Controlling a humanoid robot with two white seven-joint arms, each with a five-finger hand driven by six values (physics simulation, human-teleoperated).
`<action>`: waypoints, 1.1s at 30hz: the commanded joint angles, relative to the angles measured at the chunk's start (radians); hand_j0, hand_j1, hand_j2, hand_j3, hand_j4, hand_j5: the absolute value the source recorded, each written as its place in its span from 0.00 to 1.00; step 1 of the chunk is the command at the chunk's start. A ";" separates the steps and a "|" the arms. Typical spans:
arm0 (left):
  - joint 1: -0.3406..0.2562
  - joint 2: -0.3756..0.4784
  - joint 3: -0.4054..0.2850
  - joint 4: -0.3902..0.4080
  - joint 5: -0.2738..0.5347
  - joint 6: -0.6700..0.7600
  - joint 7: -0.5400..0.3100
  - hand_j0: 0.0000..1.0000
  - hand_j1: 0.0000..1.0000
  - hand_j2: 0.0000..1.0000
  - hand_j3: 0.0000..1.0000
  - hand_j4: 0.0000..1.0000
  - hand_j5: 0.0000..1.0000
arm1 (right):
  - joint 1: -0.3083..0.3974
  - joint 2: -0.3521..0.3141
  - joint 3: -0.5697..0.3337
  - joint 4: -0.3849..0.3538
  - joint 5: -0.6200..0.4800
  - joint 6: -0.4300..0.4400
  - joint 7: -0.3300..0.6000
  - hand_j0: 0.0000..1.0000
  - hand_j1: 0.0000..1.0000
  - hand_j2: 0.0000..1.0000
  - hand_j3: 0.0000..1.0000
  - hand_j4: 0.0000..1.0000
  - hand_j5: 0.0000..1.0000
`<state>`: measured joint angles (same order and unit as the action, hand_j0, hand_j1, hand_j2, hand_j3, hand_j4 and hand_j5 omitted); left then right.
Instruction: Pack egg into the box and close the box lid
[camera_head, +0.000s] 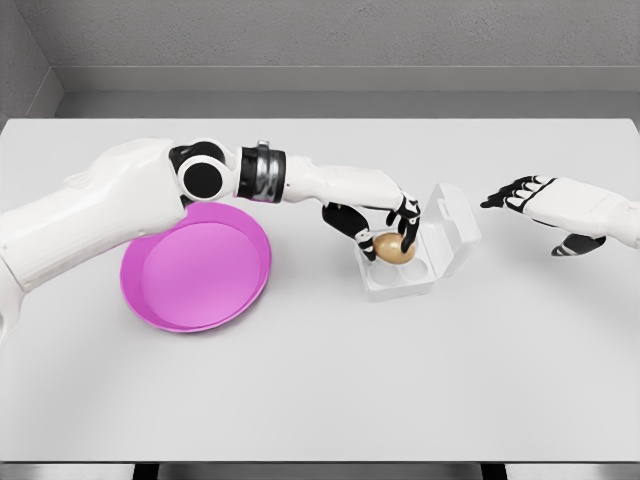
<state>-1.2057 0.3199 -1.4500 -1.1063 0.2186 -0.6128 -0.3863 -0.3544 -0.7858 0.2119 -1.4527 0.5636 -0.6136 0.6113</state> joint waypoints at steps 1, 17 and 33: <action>0.000 -0.002 0.005 0.006 0.010 0.002 0.001 0.39 0.39 0.39 0.39 0.39 0.39 | -0.002 -0.001 0.000 0.000 -0.005 0.003 0.000 1.00 1.00 1.00 1.00 1.00 1.00; 0.018 -0.002 0.008 0.031 0.108 0.002 0.001 0.40 0.40 0.40 0.40 0.40 0.40 | -0.002 -0.001 0.000 0.002 -0.005 0.003 0.000 1.00 1.00 1.00 1.00 1.00 1.00; 0.040 -0.058 0.005 0.105 0.100 0.002 0.000 0.41 0.41 0.41 0.41 0.41 0.41 | -0.003 0.000 -0.002 0.011 -0.005 0.003 0.000 1.00 1.00 1.00 1.00 1.00 1.00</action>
<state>-1.1643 0.2708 -1.4479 -1.0068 0.3115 -0.6127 -0.3868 -0.3574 -0.7844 0.2105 -1.4428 0.5635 -0.6136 0.6113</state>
